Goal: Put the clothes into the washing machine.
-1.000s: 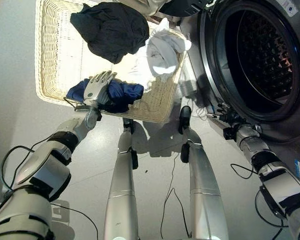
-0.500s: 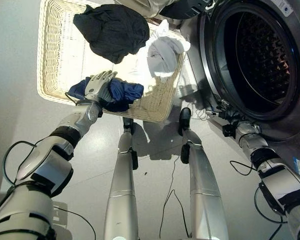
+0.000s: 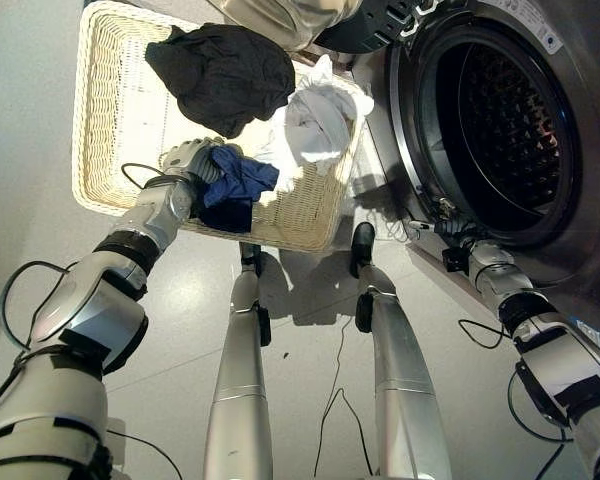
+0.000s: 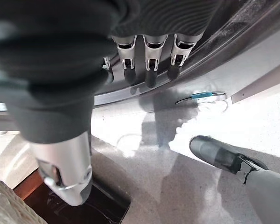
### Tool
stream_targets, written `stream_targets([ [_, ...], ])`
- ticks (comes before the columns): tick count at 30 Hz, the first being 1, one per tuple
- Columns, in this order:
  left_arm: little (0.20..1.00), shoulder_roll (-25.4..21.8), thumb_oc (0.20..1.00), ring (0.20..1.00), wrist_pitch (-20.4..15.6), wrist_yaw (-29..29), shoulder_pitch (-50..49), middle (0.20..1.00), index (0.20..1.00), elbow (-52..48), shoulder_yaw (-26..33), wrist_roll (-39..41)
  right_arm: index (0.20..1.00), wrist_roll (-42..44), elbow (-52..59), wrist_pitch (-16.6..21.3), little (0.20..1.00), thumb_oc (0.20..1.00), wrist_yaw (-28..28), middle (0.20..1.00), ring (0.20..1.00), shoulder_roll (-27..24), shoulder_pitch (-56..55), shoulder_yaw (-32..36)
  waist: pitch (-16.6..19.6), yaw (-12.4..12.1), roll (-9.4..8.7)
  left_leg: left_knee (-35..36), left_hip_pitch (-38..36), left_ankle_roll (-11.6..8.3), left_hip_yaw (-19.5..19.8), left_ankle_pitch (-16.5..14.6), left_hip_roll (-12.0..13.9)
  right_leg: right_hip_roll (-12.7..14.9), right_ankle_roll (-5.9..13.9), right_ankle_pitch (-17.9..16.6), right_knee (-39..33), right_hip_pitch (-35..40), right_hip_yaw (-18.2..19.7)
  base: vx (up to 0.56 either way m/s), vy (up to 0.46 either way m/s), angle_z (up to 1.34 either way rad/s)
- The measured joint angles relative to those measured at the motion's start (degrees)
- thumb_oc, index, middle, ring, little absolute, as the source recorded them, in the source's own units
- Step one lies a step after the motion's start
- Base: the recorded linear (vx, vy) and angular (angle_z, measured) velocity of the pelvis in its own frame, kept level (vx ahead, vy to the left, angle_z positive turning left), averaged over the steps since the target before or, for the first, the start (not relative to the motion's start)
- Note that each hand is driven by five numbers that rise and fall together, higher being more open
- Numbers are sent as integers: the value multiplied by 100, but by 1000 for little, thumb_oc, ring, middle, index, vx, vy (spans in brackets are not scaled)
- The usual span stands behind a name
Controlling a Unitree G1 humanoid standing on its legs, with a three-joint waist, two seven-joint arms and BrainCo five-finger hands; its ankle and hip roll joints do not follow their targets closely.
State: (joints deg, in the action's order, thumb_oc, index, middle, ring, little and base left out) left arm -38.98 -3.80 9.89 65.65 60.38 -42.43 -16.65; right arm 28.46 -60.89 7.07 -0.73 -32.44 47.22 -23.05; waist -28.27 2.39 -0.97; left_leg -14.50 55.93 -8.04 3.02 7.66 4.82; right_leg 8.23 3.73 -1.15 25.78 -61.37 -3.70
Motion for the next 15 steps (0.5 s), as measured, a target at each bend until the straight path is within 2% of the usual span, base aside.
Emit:
stream_targets([
  [6, 200, 0, 200, 200, -51, 117, -68, 200, 200, 4, -8, 342, 1000, 48, 6, 0, 1000, 1000, 10, 1000, 1000, 0, -8, -4, 0, -4, 1, -5, -4, 0, -2, 1, 0, 1, -1, 0, 3, 1, 0, 0, 0, 0],
  [9, 200, 15, 200, 200, -265, 398, -264, 200, 200, -21, 188, 950, 1000, 187, 53, 32, 1000, 1000, 23, 1000, 1000, 1, -23, -1, -2, -5, 3, -1, -4, 0, -1, 1, -1, 0, -1, 0, 3, 1, 0, 0, 0, 0],
  [12, 200, 84, 200, 200, -776, 815, -955, 200, 200, -456, 1136, 1883, 1000, 667, 652, 146, 1000, 1000, 41, 1000, 1000, 12, -297, 186, -14, -4, 1, 8, -4, -1, 14, 1, 0, 0, -9, 2, 20, -2, -4, 0, 0, 0],
  [14, 200, 84, 200, 200, -858, 872, -1028, 200, 200, -507, 1228, 2006, 1000, 721, 749, 171, 1000, 1000, 42, 1000, 1000, 22, -345, 226, -15, -5, 0, 10, -4, -1, 15, 1, 0, -1, -11, 2, 20, -2, -5, 0, 0, 0],
  [15, 200, 104, 200, 200, -1139, 1097, -1454, 200, 200, -792, 1571, 2360, 1000, 941, 1174, 190, 1000, 1000, 89, 1000, 1000, 45, -527, 330, -20, -25, -2, 14, -5, -2, 17, 1, -2, 1, -12, 6, 24, -3, -7, 0, 0, 0],
])
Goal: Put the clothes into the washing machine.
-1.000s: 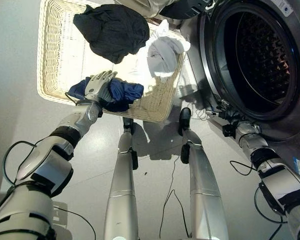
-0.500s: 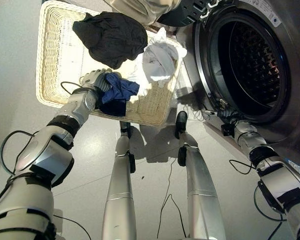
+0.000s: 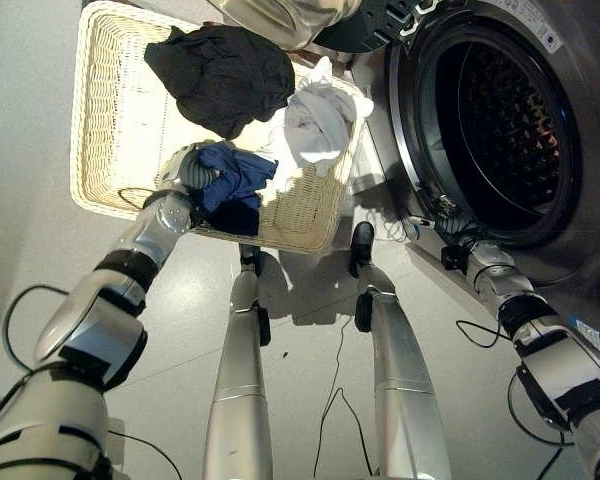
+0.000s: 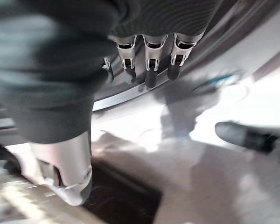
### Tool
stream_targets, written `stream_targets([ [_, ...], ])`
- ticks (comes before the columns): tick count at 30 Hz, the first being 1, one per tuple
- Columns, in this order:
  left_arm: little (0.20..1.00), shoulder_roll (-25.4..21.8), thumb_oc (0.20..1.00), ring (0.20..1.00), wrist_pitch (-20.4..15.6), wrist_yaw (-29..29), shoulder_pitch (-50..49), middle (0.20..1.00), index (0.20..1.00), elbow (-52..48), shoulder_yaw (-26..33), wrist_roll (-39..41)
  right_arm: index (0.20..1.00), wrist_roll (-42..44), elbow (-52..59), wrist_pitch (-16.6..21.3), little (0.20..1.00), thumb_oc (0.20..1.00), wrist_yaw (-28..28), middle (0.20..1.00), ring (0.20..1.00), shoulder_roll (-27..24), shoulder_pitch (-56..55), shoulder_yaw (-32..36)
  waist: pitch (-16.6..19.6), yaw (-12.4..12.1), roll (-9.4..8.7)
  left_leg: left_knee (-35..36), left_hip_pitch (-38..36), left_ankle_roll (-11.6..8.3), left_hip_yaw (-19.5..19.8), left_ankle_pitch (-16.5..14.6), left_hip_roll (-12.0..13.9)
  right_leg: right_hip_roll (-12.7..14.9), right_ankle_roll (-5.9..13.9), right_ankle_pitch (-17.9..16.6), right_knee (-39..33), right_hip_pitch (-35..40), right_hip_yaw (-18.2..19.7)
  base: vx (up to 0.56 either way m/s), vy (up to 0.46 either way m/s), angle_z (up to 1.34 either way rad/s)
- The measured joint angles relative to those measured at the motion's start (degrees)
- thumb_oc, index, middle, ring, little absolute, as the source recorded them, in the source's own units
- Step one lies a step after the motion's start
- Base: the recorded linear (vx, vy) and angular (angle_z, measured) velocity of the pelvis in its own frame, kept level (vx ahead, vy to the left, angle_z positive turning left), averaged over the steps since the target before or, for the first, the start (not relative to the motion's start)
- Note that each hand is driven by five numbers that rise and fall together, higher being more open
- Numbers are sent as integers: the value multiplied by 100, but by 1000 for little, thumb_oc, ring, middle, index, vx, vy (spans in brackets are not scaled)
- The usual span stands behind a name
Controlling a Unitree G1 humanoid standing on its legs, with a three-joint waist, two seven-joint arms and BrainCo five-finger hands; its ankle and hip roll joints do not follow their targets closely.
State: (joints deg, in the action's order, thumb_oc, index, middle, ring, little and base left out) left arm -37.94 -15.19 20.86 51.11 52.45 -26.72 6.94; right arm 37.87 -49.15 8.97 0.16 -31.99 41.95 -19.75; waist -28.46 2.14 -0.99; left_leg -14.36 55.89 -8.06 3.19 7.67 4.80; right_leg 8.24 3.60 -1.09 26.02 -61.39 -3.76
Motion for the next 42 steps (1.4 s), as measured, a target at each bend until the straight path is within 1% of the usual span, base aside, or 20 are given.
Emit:
stream_targets([
  [1, 200, 0, 200, 200, 0, 0, 0, 200, 200, 0, 0, 0, 1000, 0, 0, 0, 1000, 1000, 0, 1000, 1000, 0, 0, 0, 0, 0, 0, 0, 0, 0, 0, 0, 0, 0, 0, 0, 0, 0, 0, -22, -55, 2],
  [2, 200, 53, 200, 200, -221, 153, -307, 200, 200, -178, 121, 183, 1000, 125, 251, 47, 1000, 1000, 6, 1000, 1000, 54, -147, 109, -5, -21, -6, 0, 0, 0, 6, 1, -3, 3, 3, 4, 8, -1, -2, -19, -62, 3],
  [3, 200, 163, 200, 200, -287, 158, -651, 200, 200, -648, 459, 281, 1000, 244, 809, -20, 1000, 1000, 150, 1000, 1000, 110, -366, 212, -33, -88, -15, 3, 0, 0, 10, 0, -16, 16, 15, 42, 41, -12, -7, -20, -72, 4],
  [4, 200, 270, 200, 200, -704, 207, -1048, 200, 200, -1395, 920, 418, 1000, 371, 1569, 118, 1000, 1000, 212, 1000, 1000, 134, -771, 448, -61, -120, -44, 21, 15, -1, 14, 2, -24, 30, 0, 62, 88, -59, 4, -3, -32, 4],
  [5, 200, 387, 200, 200, -1170, 209, -1145, 200, 200, -1611, 950, 467, 1000, 426, 1796, 221, 1000, 1000, 234, 1000, 1000, 288, -858, 451, -88, -167, -87, 23, 10, -2, 18, 2, -17, 23, -16, 82, 125, -65, -4, -3, -23, 5],
  [6, 200, 452, 200, 200, -1261, 197, -1157, 200, 200, -1704, 954, 469, 1000, 454, 1827, 204, 1000, 1000, 274, 1000, 1000, 385, -853, 467, -95, -170, -100, 23, 7, -3, 27, 2, -18, 25, -21, 95, 150, -68, -12, -3, -25, 6],
  [7, 200, 589, 200, 200, -1471, 153, -1158, 200, 200, -1812, 951, 474, 1000, 497, 1904, 207, 1000, 1000, 302, 1000, 1000, 532, -846, 472, -96, -182, -102, 27, 8, -10, 46, -14, -21, 36, -17, 128, 182, -72, -31, 1, -22, 6],
  [9, 200, 766, 200, 200, -1617, 50, -1209, 200, 200, -2211, 957, 497, 1000, 585, 2219, 203, 1000, 1000, 354, 1000, 1000, 772, -839, 478, -97, -198, -102, 31, 19, -9, 54, -14, -23, 37, -18, 131, 188, -84, -39, 1, -11, 2],
  [12, 200, 829, 200, 200, -1680, -108, -1241, 200, 200, -2605, 948, 442, 1000, 597, 2637, 224, 1000, 1000, 470, 1000, 1000, 922, -844, 481, -102, -170, -103, 34, 26, -15, 53, -12, -22, 38, -17, 133, 182, -91, -38, 0, 0, 0],
  [16, 200, 892, 200, 200, -1716, -371, -1150, 200, 200, -3112, 944, 275, 1000, 557, 3250, 436, 1000, 1000, 784, 1000, 1000, 1078, -852, 608, -106, -161, -95, 23, 25, -25, 48, -11, -23, 39, -32, 126, 189, -91, -36, 0, 0, 0],
  [20, 200, 958, 200, 200, -1761, -584, -1183, 200, 200, -3599, 949, 258, 1000, 546, 3811, 465, 1000, 1000, 772, 1000, 1000, 1143, -879, 598, -111, -174, -87, 10, 13, -25, 35, -14, -35, 57, -44, 127, 209, -88, -32, 0, 0, 0],
  [23, 200, 1053, 200, 200, -1769, -808, -1205, 200, 200, -3965, 945, 256, 1000, 540, 4224, 471, 1000, 1000, 557, 1000, 1000, 1263, -961, 553, -112, -174, -84, -14, 2, -21, 36, -16, -62, 86, -38, 154, 276, -95, -24, 2, -5, 2],
  [27, 200, 1084, 200, 200, -1752, -1073, -1237, 200, 200, -4227, 914, 254, 1000, 452, 4485, 458, 1000, 1000, 246, 1000, 1000, 1308, -989, 447, -113, -196, -83, -33, -5, -13, 43, -21, -83, 104, -9, 219, 356, -113, -11, 3, -14, 2],
  [30, 200, 1138, 200, 200, -1694, -1248, -1232, 200, 200, -4326, 838, 254, 1000, 533, 4679, 386, 1000, 1000, -91, 1000, 1000, 1292, -1018, 398, -113, -279, -82, -32, -6, -9, 46, -26, -84, 108, -20, 237, 405, -142, -8, 1, -25, 1],
  [33, 200, 1166, 200, 200, -1635, -1441, -1255, 200, 200, -4426, 762, 271, 1000, 777, 4834, 154, 1000, 1000, -488, 1000, 1000, 1274, -969, 302, -114, -318, -82, -31, 15, -3, 60, -32, -88, 115, -30, 266, 461, -177, -12, 1, -24, 2],
  [37, 200, 1206, 200, 200, -1540, -1624, -1189, 200, 200, -4455, 637, 277, 1000, 912, 4963, -115, 1000, 1000, -844, 1000, 1000, 1259, -807, 78, -114, -312, -81, -31, 16, -28, 66, -18, -91, 118, -34, 278, 482, -183, -16, -1, -32, 1],
  [42, 200, 1215, 200, 200, -1538, -1596, -1080, 200, 200, -4457, 544, 278, 1000, 1012, 5041, -267, 1000, 1000, -936, 1000, 1000, 1251, -612, -33, -114, -316, -80, -33, 18, -30, 103, -17, -99, 138, -45, 300, 524, -183, -62, -3, -33, 3],
])
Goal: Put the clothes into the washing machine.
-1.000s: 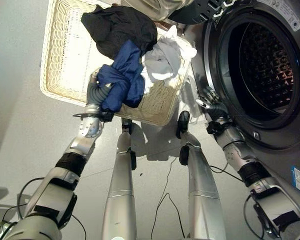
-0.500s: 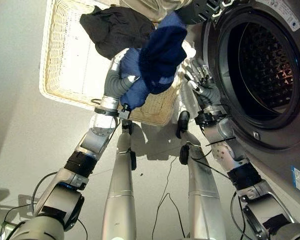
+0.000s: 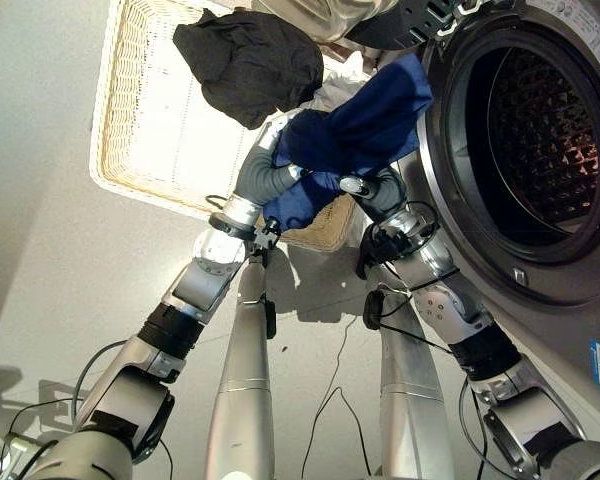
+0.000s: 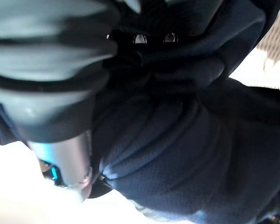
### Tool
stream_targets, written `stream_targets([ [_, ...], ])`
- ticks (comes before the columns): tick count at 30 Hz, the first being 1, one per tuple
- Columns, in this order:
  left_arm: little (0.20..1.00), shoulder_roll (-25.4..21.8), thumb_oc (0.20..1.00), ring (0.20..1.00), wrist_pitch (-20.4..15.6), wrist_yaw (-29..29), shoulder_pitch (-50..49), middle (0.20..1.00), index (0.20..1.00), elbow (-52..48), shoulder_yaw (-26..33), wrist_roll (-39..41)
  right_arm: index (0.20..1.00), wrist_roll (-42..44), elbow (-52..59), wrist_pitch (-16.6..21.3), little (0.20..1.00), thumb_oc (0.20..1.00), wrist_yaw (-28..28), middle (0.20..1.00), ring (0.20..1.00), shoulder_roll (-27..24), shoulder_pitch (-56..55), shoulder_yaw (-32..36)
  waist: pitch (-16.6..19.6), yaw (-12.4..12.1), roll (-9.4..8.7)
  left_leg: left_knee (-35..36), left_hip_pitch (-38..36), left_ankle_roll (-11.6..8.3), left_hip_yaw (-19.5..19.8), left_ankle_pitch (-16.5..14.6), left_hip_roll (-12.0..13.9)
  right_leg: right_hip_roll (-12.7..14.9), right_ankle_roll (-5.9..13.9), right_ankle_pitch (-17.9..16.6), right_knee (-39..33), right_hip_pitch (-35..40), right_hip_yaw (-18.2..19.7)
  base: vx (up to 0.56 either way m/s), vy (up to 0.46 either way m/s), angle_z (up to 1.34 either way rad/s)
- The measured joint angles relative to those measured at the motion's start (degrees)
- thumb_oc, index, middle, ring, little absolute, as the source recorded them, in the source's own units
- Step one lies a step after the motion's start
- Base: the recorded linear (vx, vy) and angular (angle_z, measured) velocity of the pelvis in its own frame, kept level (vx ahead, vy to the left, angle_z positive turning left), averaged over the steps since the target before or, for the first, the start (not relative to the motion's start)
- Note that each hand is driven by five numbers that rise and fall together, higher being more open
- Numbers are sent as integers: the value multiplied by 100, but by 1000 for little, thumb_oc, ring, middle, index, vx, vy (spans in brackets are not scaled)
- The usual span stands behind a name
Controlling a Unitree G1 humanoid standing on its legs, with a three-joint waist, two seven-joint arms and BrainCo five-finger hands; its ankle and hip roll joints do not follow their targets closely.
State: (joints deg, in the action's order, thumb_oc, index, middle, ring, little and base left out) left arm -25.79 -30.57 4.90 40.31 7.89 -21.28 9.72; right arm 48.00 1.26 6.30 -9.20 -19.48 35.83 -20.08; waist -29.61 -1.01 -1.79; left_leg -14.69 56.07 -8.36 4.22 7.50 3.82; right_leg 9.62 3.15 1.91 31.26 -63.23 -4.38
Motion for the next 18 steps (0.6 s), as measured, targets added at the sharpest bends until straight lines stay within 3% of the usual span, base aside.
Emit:
stream_targets([
  [8, 200, -4, 200, 200, -2, 453, 69, 200, 200, 0, 0, -279, 1000, 88, 65, -259, 1000, 1000, -41, 1000, 1000, -26, 97, -3, 0, -15, 0, 1, 1, 0, 14, 0, -29, 36, 1, 15, 19, 1, -20, -1, -4, 0],
  [9, 200, -5, 200, 200, -2, 582, 72, 200, 200, 0, 0, -465, 382, 96, 66, -292, 382, 382, -46, 382, 382, -25, 101, -12, 0, -16, 0, 0, 1, 0, 15, 0, -36, 43, 2, 16, 23, 1, -21, 0, 0, 0],
  [10, 200, -8, 200, 200, -3, 655, 80, 200, 200, 0, -1, -528, 200, 97, 68, -307, 200, 200, -46, 200, 200, -25, 103, -18, 0, -17, 1, 0, 1, 0, 16, 0, -40, 46, 7, 20, 25, 1, -21, 0, 0, 0],
  [18, 200, -3, 200, 200, -62, 1530, 116, 200, 200, -60, -99, -1614, 200, 118, 67, -214, 200, 200, 152, 200, 200, -18, 101, -103, -1, -58, 1, 1, 2, -1, 53, 0, -61, 64, 20, 81, 73, 1, -35, -1, -5, 2],
])
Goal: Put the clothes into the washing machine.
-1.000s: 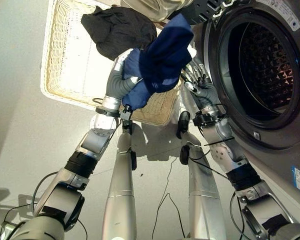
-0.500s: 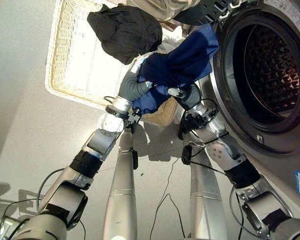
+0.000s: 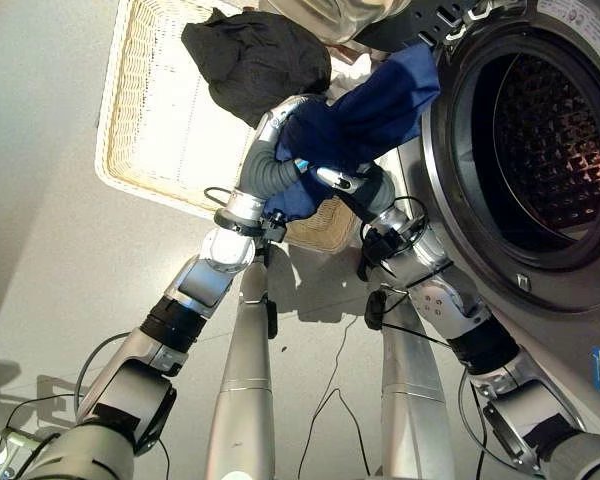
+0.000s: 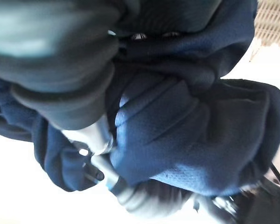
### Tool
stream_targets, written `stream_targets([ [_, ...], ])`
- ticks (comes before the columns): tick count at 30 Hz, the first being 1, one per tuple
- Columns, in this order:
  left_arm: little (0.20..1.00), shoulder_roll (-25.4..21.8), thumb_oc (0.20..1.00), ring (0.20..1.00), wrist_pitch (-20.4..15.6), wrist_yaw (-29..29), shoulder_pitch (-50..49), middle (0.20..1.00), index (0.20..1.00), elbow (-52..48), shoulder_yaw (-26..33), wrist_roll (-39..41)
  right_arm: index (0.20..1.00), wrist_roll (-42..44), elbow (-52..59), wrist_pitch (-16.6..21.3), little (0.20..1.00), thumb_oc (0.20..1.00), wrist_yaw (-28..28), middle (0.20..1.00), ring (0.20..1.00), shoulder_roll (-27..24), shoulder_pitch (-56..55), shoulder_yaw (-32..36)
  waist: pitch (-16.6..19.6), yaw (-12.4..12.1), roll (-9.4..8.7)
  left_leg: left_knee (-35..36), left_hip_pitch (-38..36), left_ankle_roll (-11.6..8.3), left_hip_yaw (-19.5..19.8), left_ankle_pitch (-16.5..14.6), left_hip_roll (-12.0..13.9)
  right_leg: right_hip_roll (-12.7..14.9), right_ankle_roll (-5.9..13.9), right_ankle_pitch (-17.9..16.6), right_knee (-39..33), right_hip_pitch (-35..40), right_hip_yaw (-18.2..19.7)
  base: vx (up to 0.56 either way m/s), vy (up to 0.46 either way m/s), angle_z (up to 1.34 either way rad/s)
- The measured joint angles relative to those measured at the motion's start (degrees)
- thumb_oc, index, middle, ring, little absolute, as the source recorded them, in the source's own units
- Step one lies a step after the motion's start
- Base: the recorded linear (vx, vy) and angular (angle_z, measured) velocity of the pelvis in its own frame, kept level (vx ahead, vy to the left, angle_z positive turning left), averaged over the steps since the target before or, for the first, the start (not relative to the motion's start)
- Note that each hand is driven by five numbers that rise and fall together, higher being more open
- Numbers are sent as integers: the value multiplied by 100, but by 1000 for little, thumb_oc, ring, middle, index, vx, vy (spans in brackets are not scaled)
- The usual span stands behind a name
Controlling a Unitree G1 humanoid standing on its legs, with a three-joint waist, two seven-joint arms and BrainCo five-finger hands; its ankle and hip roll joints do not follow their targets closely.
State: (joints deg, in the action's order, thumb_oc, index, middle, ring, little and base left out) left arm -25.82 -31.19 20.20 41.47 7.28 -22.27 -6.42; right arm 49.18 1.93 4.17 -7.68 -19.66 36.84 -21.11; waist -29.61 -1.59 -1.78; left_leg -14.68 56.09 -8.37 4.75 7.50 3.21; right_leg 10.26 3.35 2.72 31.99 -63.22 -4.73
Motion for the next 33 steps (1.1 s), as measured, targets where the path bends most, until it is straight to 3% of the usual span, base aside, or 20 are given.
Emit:
stream_targets([
  [4, 200, 12, 200, 200, 1, 448, 55, 200, 200, -4, -36, -574, 200, 57, 1, 68, 200, 200, 28, 200, 200, 13, 6, -3, 0, -74, 1, 1, 2, -3, 0, -3, 0, 4, -6, 10, 5, -3, -6, 0, 0, 0],
  [11, 222, 11, 222, 222, 36, 616, 155, 222, 222, -8, -36, -816, 200, 102, 5, 170, 200, 200, 71, 200, 200, 45, 17, -7, 0, -79, 0, -10, 65, -4, 27, -2, -5, 13, -16, 11, 6, -40, -39, 0, 0, 0],
  [12, 322, 0, 322, 322, 65, 708, 176, 322, 322, -7, -79, -864, 200, 107, 6, 183, 200, 200, 83, 200, 200, 55, 16, -6, 0, -72, 1, -10, 87, -4, 25, -2, -9, 17, -20, 8, 8, -63, -38, 0, 0, 0],
  [13, 1000, -3, 1000, 1000, 76, 736, 176, 1000, 1000, -7, -105, -864, 200, 108, 6, 189, 200, 200, 83, 200, 200, 54, 16, -6, 0, -73, 1, -10, 89, -4, 25, -2, -9, 17, -22, 6, 8, -66, -38, 0, 0, 0],
  [29, 1000, 244, 1000, 1000, 180, 3494, 183, 1000, 1000, 5, 97, -2216, 200, 264, 12, 241, 200, 200, 337, 200, 200, 304, 125, -61, 0, -82, 0, -87, 100, -4, 46, -3, -17, 26, -13, 19, 80, -63, -43, 0, 0, 0],
  [33, 1000, 244, 1000, 1000, 181, 3606, 202, 1000, 1000, 6, 126, -2214, 200, 340, 12, 287, 200, 200, 439, 200, 200, 305, 124, -63, 0, -83, 0, -94, 104, -4, 49, -3, -22, 32, -5, 24, 86, -65, -45, 0, 0, 0],
])
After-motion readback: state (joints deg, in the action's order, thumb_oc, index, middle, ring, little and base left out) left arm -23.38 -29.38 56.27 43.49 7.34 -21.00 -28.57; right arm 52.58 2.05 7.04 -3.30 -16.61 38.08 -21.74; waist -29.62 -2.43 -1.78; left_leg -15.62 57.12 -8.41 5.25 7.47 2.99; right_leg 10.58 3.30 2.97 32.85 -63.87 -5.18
